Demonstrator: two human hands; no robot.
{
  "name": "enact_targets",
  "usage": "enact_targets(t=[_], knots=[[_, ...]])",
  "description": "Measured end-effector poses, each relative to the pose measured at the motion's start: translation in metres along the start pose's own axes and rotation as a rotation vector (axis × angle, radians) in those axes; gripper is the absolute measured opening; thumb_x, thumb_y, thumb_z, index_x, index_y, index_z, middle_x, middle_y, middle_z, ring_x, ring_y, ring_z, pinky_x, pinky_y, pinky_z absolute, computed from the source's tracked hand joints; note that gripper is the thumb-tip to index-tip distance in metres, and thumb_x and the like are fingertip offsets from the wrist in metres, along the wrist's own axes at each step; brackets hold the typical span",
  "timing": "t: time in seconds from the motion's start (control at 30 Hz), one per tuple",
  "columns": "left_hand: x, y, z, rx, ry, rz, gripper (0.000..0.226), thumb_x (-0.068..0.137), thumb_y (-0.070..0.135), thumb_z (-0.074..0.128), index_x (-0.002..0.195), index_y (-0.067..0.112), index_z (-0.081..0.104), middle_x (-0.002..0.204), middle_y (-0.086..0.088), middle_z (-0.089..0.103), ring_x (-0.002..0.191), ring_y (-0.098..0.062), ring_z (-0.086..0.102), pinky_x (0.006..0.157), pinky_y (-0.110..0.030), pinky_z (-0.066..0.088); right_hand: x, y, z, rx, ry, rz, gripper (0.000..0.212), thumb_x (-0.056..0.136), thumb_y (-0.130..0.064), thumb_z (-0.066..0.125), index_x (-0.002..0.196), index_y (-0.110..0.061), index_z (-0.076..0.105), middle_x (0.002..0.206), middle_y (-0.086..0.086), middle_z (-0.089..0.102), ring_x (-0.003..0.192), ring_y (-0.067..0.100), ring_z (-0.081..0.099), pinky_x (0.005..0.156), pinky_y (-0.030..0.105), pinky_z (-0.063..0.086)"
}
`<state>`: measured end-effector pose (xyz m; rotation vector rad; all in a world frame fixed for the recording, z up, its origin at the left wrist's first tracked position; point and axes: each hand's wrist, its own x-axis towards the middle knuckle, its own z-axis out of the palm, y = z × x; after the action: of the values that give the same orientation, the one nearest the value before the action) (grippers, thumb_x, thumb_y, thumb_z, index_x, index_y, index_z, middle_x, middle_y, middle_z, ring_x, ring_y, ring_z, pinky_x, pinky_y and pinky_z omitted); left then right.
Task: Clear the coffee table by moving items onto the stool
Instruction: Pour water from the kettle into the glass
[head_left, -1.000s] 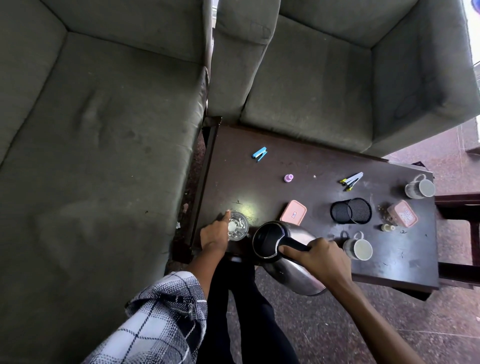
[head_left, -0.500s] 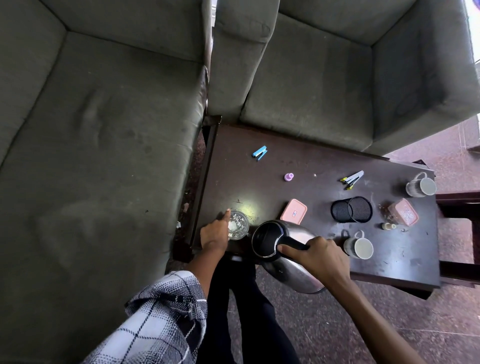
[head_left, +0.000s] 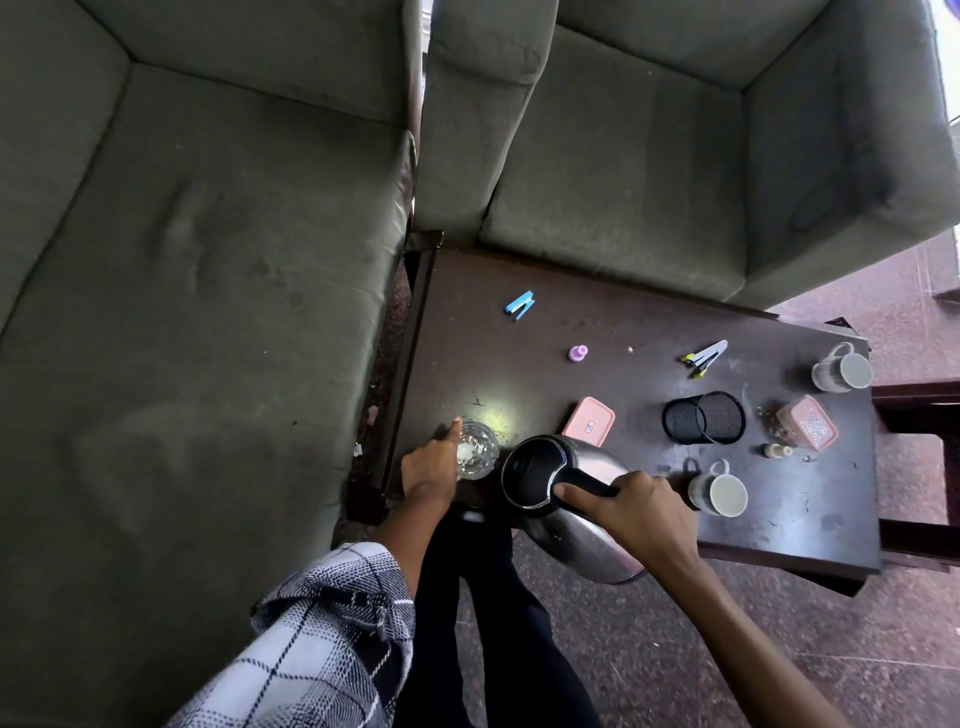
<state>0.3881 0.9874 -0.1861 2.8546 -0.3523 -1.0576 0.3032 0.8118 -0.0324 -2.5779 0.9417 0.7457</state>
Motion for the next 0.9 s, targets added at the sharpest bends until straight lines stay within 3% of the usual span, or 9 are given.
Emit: enact_targets(t=[0.1, 0.37, 0.63, 0.73, 0.8, 0.83, 0.9], knots=[[-0.001, -0.001, 0.000, -0.015, 0.002, 0.009, 0.066, 0.093, 0.006, 0.046, 0.147, 0.031, 0.016, 0.118, -0.009, 0.065, 0.103, -0.027, 0.064, 0.080, -0.034, 0.049, 0.001, 0.002, 0.002, 0.034, 0.007, 0.012, 0.069, 0.059, -0.081, 0.055, 0.049, -0.015, 0.040, 0.065, 0.008, 0.053, 0.078, 0.032, 0.064, 0.060, 0.028, 0.037], [0.001, -0.003, 0.002, 0.003, -0.012, 0.024, 0.070, 0.092, 0.006, 0.051, 0.146, 0.031, 0.015, 0.113, -0.009, 0.067, 0.100, -0.027, 0.066, 0.077, -0.033, 0.050, -0.006, 0.006, 0.004, 0.082, 0.019, 0.021, 0.072, 0.061, -0.077, 0.060, 0.045, -0.010, 0.040, 0.046, -0.001, 0.040, 0.057, 0.025, 0.048, 0.055, 0.029, 0.034], [0.000, 0.000, -0.006, -0.054, -0.093, 0.024, 0.072, 0.091, 0.010, 0.049, 0.147, 0.028, 0.008, 0.126, -0.009, 0.059, 0.109, -0.029, 0.061, 0.084, -0.036, 0.048, -0.015, 0.017, 0.002, 0.143, 0.069, 0.020, 0.074, 0.058, -0.078, 0.059, 0.040, -0.011, 0.034, 0.041, -0.001, 0.036, 0.047, 0.019, 0.042, 0.046, 0.028, 0.029], [-0.001, 0.002, -0.018, -0.234, -0.083, -0.025, 0.071, 0.089, 0.016, 0.052, 0.148, 0.025, 0.013, 0.137, -0.009, 0.050, 0.118, -0.030, 0.055, 0.087, -0.039, 0.047, -0.024, 0.027, -0.003, 0.211, 0.067, 0.002, 0.074, 0.055, -0.079, 0.058, 0.040, -0.012, 0.032, 0.039, -0.002, 0.035, 0.044, 0.017, 0.040, 0.046, 0.028, 0.028], [0.003, 0.005, -0.027, -0.458, -0.113, -0.062, 0.055, 0.088, 0.019, 0.053, 0.140, 0.019, 0.036, 0.134, -0.010, 0.054, 0.116, -0.030, 0.056, 0.092, -0.039, 0.048, -0.029, 0.035, -0.007, 0.284, 0.055, -0.008, 0.073, 0.051, -0.081, 0.057, 0.043, -0.013, 0.032, 0.041, -0.001, 0.035, 0.043, 0.016, 0.038, 0.049, 0.029, 0.028], [0.001, 0.009, -0.034, -0.616, -0.135, -0.067, 0.042, 0.088, 0.018, 0.054, 0.130, 0.016, 0.050, 0.124, -0.012, 0.061, 0.106, -0.030, 0.062, 0.089, -0.038, 0.051, -0.033, 0.039, -0.011, 0.335, 0.061, -0.002, 0.074, 0.047, -0.084, 0.056, 0.044, -0.013, 0.033, 0.043, 0.000, 0.034, 0.044, 0.015, 0.036, 0.050, 0.030, 0.027], [-0.013, 0.019, -0.050, -0.899, -0.139, -0.061, 0.023, 0.090, 0.014, 0.051, 0.109, 0.010, 0.064, 0.091, -0.009, 0.070, 0.073, -0.024, 0.064, 0.069, -0.031, 0.052, -0.043, 0.046, -0.018, 0.432, 0.089, 0.026, 0.078, 0.042, -0.088, 0.056, 0.045, -0.012, 0.038, 0.044, 0.002, 0.038, 0.044, 0.014, 0.038, 0.051, 0.030, 0.028]])
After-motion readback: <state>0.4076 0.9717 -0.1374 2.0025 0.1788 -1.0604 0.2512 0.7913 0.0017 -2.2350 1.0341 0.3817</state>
